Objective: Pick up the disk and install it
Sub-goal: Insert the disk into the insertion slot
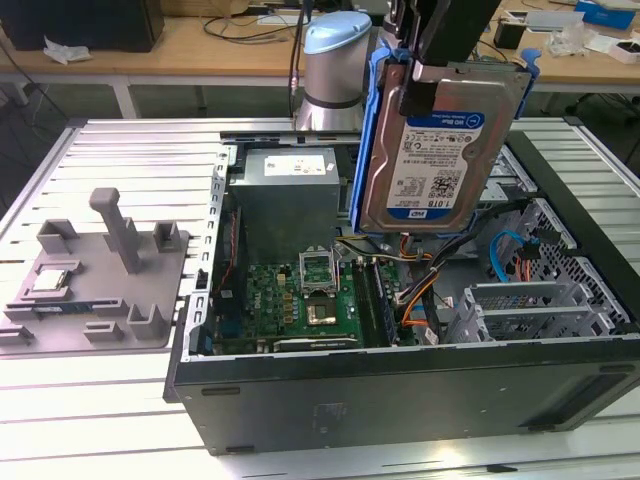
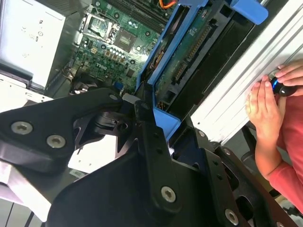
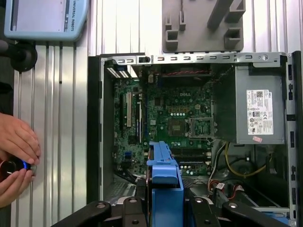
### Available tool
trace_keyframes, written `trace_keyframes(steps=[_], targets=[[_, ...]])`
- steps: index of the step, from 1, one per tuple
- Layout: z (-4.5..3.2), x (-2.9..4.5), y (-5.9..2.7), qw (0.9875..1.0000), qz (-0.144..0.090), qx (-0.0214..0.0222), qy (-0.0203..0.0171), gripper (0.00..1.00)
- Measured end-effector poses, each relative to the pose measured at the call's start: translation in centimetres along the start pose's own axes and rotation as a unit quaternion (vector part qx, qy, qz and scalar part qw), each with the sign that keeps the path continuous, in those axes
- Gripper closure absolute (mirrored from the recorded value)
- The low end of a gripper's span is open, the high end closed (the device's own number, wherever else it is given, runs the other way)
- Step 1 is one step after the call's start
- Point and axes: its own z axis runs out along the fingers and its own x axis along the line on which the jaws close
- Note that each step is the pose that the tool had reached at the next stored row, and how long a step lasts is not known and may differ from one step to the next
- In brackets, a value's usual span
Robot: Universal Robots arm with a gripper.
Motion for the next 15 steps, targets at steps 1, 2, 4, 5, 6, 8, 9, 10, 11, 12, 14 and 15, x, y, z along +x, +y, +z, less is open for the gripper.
trace_keyframes(steps=[1, 2, 4, 5, 6, 8, 9, 10, 11, 12, 14, 15], targets=[[0.02, 0.17, 0.0, 1.0, 0.0, 0.0008, -0.0013, 0.64], [0.05, 0.54, 0.0, 1.0, 0.0, 0.0022, -0.0033, 0.64], [0.09, 1.02, -0.01, 1.0, 0.0, 0.0034, -0.0051, 0.64], [0.1, 1.26, -0.05, 1.0, 0.0, 0.0043, -0.0057, 0.64], [0.11, 1.36, -0.14, 1.0, 0.0, 0.0048, -0.0059, 0.64], [0.11, 1.52, -0.6, 1.0, 0.0, 0.0055, -0.0063, 0.64], [0.11, 1.56, -0.73, 1.0, 0.0, 0.0058, -0.0064, 0.64], [0.1, 1.61, -0.87, 1.0, 0.0, 0.006, -0.0064, 0.64], [0.11, 1.71, -1.07, 1.0, 0.0, 0.0067, -0.0066, 0.64], [0.11, 1.87, -1.38, 0.9999, 0.0, 0.0079, -0.0066, 0.64], [0.12, 2.01, -1.62, 0.9999, 0.0, 0.0091, -0.0067, 0.64], [0.12, 2.09, -1.83, 0.9999, 0.0, 0.01, -0.0067, 0.64]])
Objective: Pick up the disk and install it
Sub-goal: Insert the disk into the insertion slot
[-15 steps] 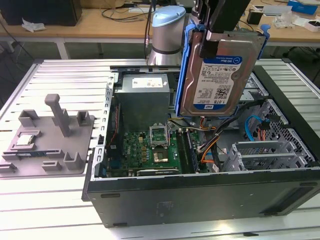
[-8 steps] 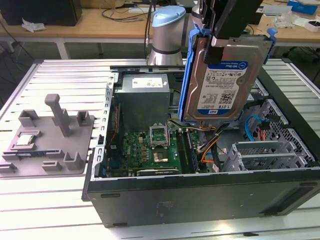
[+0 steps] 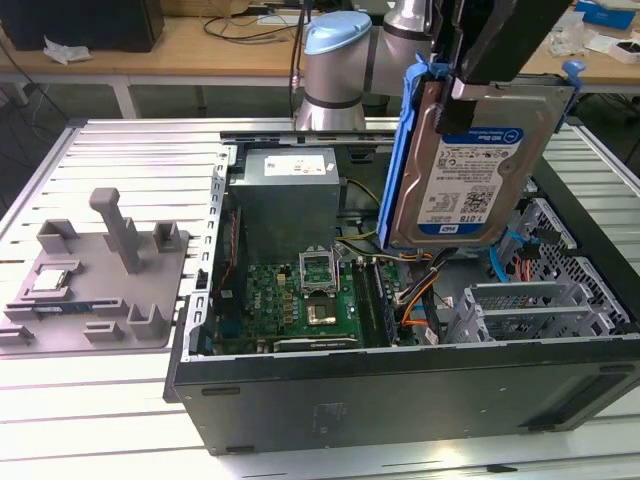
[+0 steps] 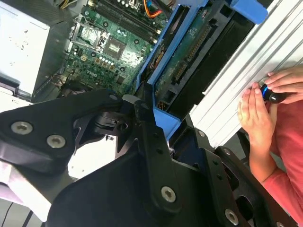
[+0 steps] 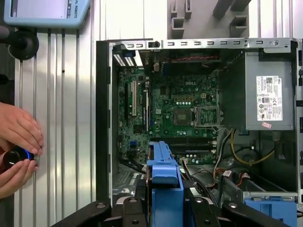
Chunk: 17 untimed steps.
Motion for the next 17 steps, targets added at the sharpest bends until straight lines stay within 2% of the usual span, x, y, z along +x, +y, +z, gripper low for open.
trace_keyframes(steps=[13, 17], targets=[[0.07, 0.65, -2.32, 1.0, 0.0, 0.0058, -0.0001, 0.64], [0.07, 0.97, -3.53, 1.0, 0.0, 0.0066, -0.0001, 0.64]])
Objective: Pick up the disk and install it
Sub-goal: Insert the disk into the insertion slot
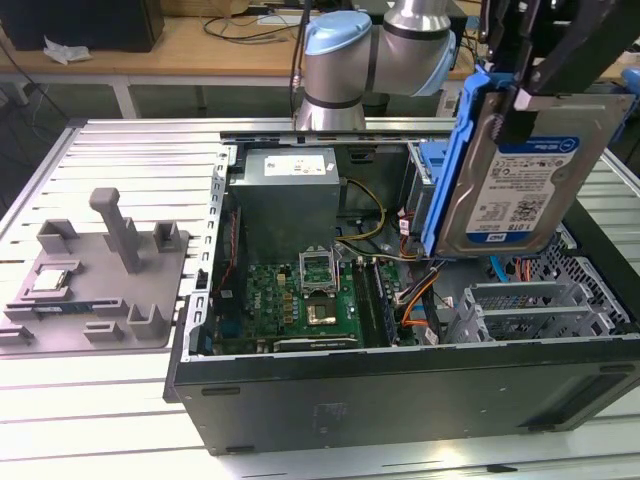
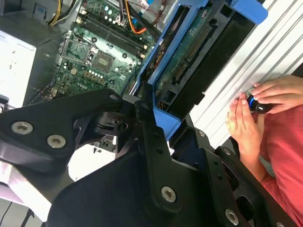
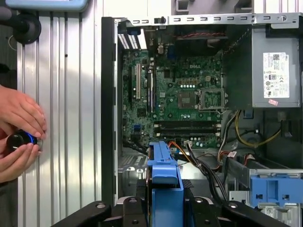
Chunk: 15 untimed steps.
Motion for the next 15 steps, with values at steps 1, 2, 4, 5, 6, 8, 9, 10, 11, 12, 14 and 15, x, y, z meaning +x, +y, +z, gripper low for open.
trace_keyframes(steps=[1, 2, 4, 5, 6, 8, 9, 10, 11, 12, 14, 15], targets=[[0.0, 0.12, -0.43, 1.0, 0.0, 0.0001, 0.0, 0.64], [0.01, 0.2, -0.74, 1.0, 0.0, 0.0002, -0.0001, 0.64], [0.01, 0.35, -1.25, 1.0, 0.0, 0.0002, -0.0001, 0.64], [0.02, 0.43, -1.52, 1.0, 0.0, 0.0002, -0.0002, 0.64], [0.02, 0.51, -1.8, 1.0, 0.0, 0.0002, -0.0002, 0.64], [0.03, 0.72, -2.47, 1.0, 0.0, 0.0003, -0.0002, 0.64], [0.04, 0.84, -2.86, 1.0, 0.0, 0.0002, -0.0003, 0.64], [0.04, 1.02, -3.43, 1.0, 0.0, 0.0002, -0.0003, 0.64], [0.05, 1.14, -3.78, 1.0, 0.0, 0.0003, -0.0003, 0.64], [0.05, 1.22, -3.96, 1.0, 0.0, 0.0003, -0.0003, 0.64], [0.07, 1.51, -4.48, 1.0, 0.0, 0.0003, -0.0003, 0.64], [0.08, 1.61, -4.68, 1.0, 0.0, 0.0003, -0.0003, 0.64]])
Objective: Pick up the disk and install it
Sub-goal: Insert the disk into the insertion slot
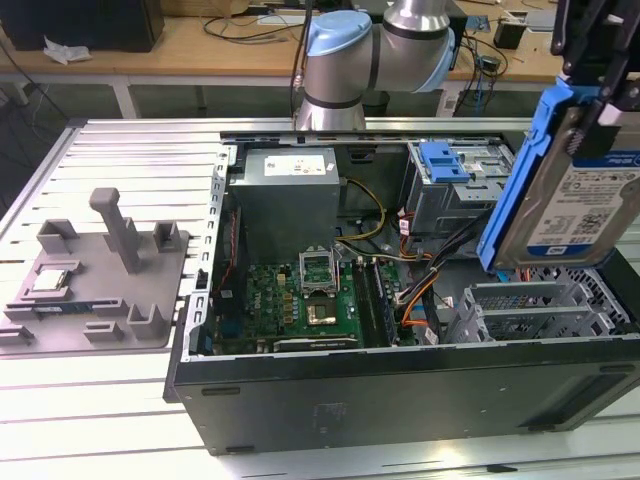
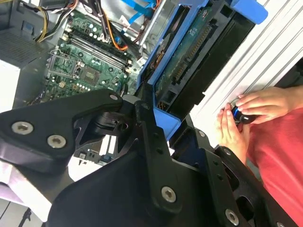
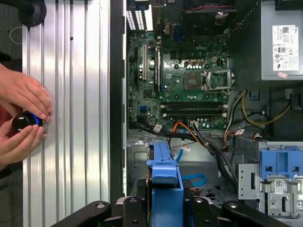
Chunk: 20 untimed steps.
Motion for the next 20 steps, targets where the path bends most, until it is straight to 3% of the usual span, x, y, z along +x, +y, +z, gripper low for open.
trace_keyframes(steps=[3, 20], targets=[[0.02, 0.21, -0.37, 1.0, 0.0, 0.0, 0.0, 0.64], [0.13, 0.2, -0.54, 1.0, 0.0, 0.0, 0.0, 0.64]])
